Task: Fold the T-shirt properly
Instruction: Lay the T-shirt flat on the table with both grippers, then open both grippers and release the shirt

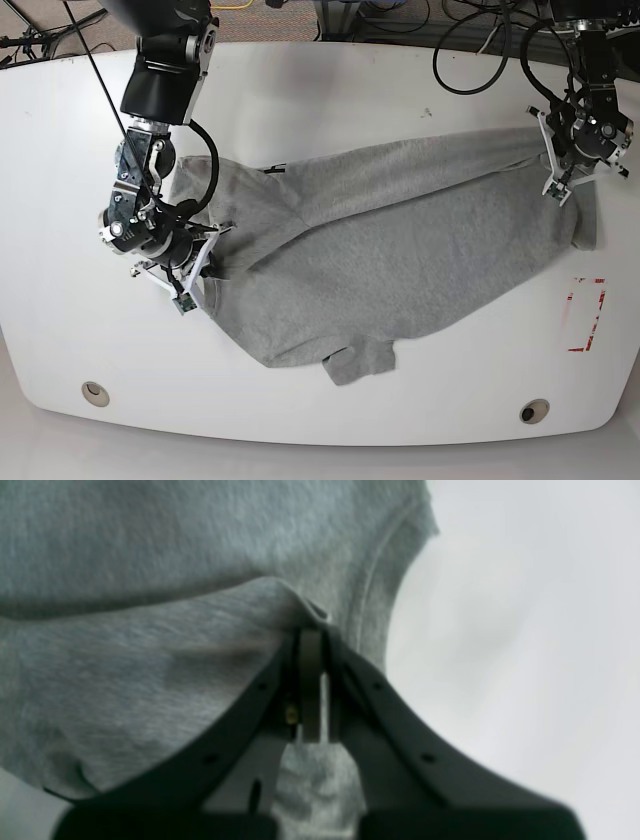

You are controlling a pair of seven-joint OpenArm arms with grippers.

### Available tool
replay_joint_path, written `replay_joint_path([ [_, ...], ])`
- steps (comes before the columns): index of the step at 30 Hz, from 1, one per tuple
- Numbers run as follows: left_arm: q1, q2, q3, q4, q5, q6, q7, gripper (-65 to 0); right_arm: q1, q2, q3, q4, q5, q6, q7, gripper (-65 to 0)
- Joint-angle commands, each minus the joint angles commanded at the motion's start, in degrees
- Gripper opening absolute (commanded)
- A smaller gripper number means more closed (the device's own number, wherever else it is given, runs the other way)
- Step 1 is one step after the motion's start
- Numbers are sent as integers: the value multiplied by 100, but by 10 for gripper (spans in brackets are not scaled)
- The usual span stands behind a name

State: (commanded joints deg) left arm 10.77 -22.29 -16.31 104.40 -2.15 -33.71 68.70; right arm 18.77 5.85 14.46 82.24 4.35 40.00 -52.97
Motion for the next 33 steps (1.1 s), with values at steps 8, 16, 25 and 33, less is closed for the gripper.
replay_joint_path([
  [8,-255,-9,9,-9,9,0,0,-633,-9,-18,-18,-97,0,0,0,-595],
  [16,-334,-9,9,-9,9,26,0,-415,-132,0,114,246,62,0,-9,-263],
  [25,-712,-9,-264,-9,9,26,0,-290,-624,-105,563,1530,62,0,-440,-133],
  [33,-923,-9,-1152,0,-9,9,-9,-290,-1257,-141,1108,2523,62,0,-914,-133],
])
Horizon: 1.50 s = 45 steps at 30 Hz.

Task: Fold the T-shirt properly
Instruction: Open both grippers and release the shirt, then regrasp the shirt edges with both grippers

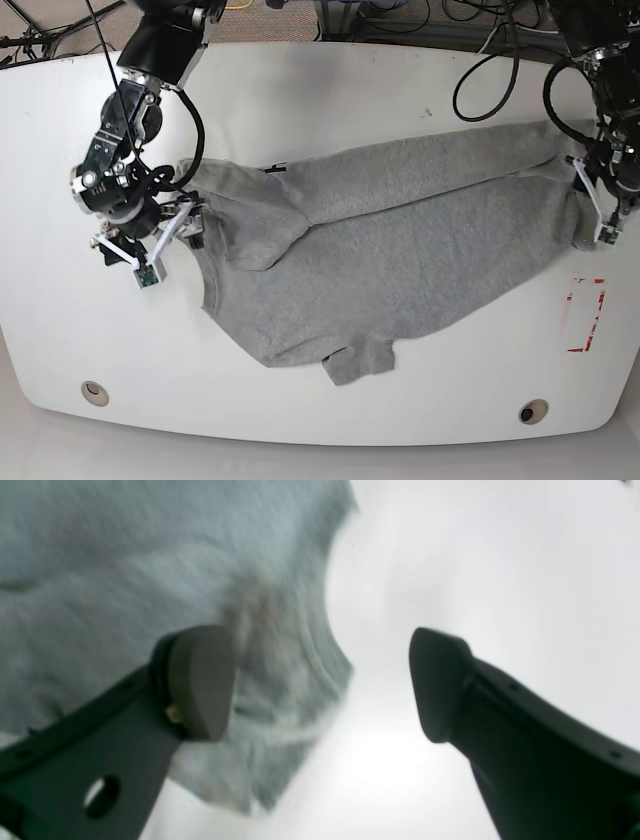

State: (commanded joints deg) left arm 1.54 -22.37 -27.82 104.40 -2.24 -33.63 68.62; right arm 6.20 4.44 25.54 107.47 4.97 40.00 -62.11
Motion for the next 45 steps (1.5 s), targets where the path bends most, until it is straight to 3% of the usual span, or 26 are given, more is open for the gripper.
replay_joint_path([
  [8,264,44,-615,18,-26,-18,0,-290,-527,-185,334,316,167,0,-246,-133],
  [14,580,413,-1011,53,-35,-35,0,-290,-756,-255,580,18,607,0,-229,-133],
  [16,668,501,-1090,44,-35,-141,0,-290,-765,-255,589,-149,721,0,-202,-133],
  [20,738,677,-1143,44,-26,-637,0,-290,-756,-255,598,-527,862,0,-18,-133],
  [36,967,730,-1152,26,-26,-637,0,-290,-738,-237,580,-1538,809,0,642,-136],
  [38,1029,730,-1152,35,-26,-637,0,-290,-738,-237,580,-1609,809,0,651,-162],
  [45,1037,879,-1152,9,-26,-637,0,-290,-738,-229,571,-1802,800,0,659,-365],
])
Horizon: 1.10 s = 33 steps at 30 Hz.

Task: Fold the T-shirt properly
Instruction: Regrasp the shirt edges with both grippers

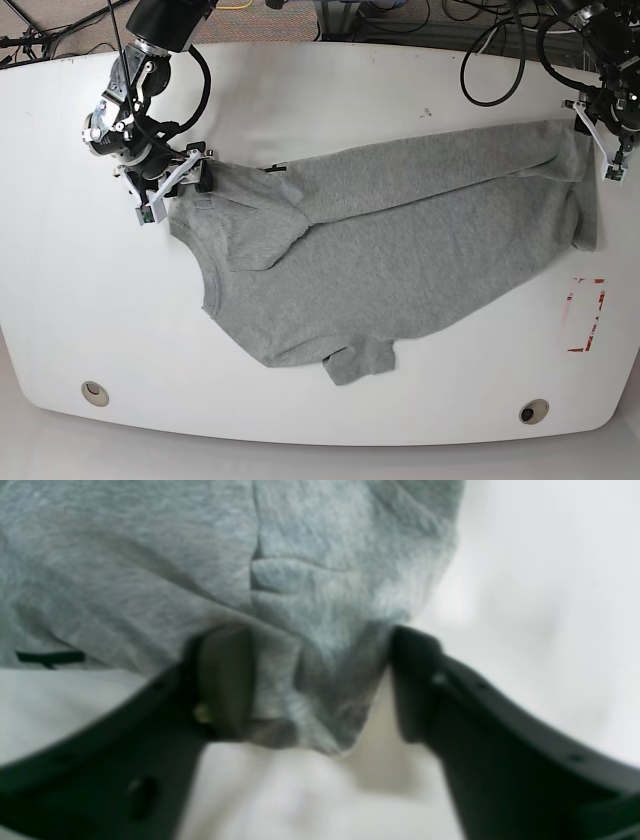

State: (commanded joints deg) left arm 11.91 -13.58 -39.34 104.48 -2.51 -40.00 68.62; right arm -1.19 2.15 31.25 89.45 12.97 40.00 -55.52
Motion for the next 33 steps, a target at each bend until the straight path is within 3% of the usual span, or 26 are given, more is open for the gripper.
replay_joint_path([
  [4,0,26,0,-9,0,0,0,-290,0,9,0,-9,0,0,0,-476],
  [8,-9,26,9,-9,0,0,-105,-290,-9,9,0,-9,0,0,0,-534],
  [14,-9,9,18,-360,9,0,-615,-290,-18,18,0,0,0,0,0,-541],
  [28,-185,-9,158,-1319,0,0,-949,-293,-62,26,0,457,0,0,-44,-550],
  [32,-158,-9,334,-1310,0,0,-958,-388,-211,35,9,607,0,0,-44,-598],
  [33,-158,-9,369,-1327,0,0,-958,-453,-255,62,9,668,0,0,-44,-628],
])
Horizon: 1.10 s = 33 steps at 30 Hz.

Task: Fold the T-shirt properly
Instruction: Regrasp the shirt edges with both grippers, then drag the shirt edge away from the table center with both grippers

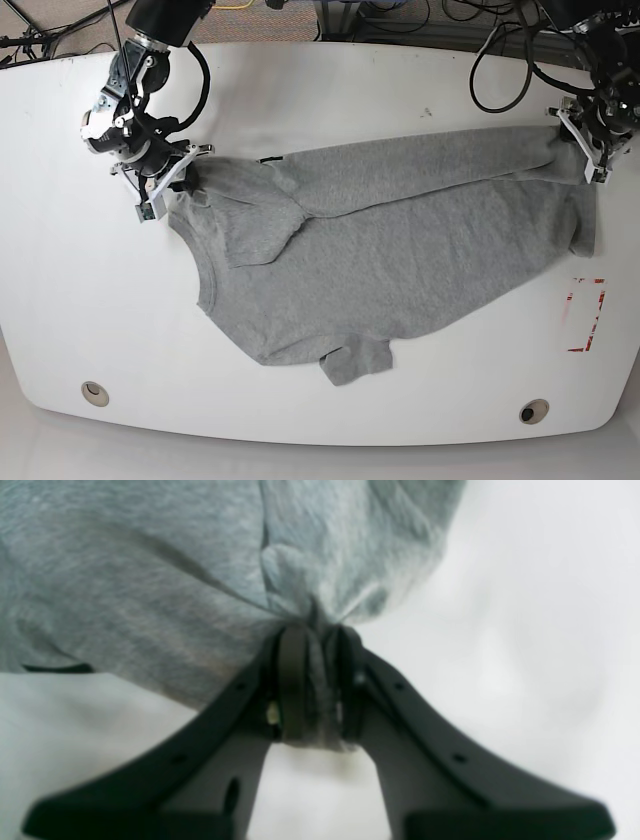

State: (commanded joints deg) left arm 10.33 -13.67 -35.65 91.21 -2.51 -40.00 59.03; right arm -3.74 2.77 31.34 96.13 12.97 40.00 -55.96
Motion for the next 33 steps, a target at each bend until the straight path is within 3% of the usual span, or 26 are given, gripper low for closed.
replay_joint_path([
  [3,0,0,114,0,9,0,0,-600,-149,123,18,149,26,0,-9,-650],
  [5,9,-9,299,0,9,0,0,-636,-308,141,44,264,44,0,-9,-650],
  [12,18,-9,589,53,9,0,18,-632,-914,149,70,765,44,0,-9,-650],
  [23,440,-26,826,747,35,0,26,-629,-1767,123,870,1222,53,0,-9,-650],
  [33,1134,-448,932,1433,18,0,35,-629,-2356,-70,1081,1538,62,0,-9,-650],
])
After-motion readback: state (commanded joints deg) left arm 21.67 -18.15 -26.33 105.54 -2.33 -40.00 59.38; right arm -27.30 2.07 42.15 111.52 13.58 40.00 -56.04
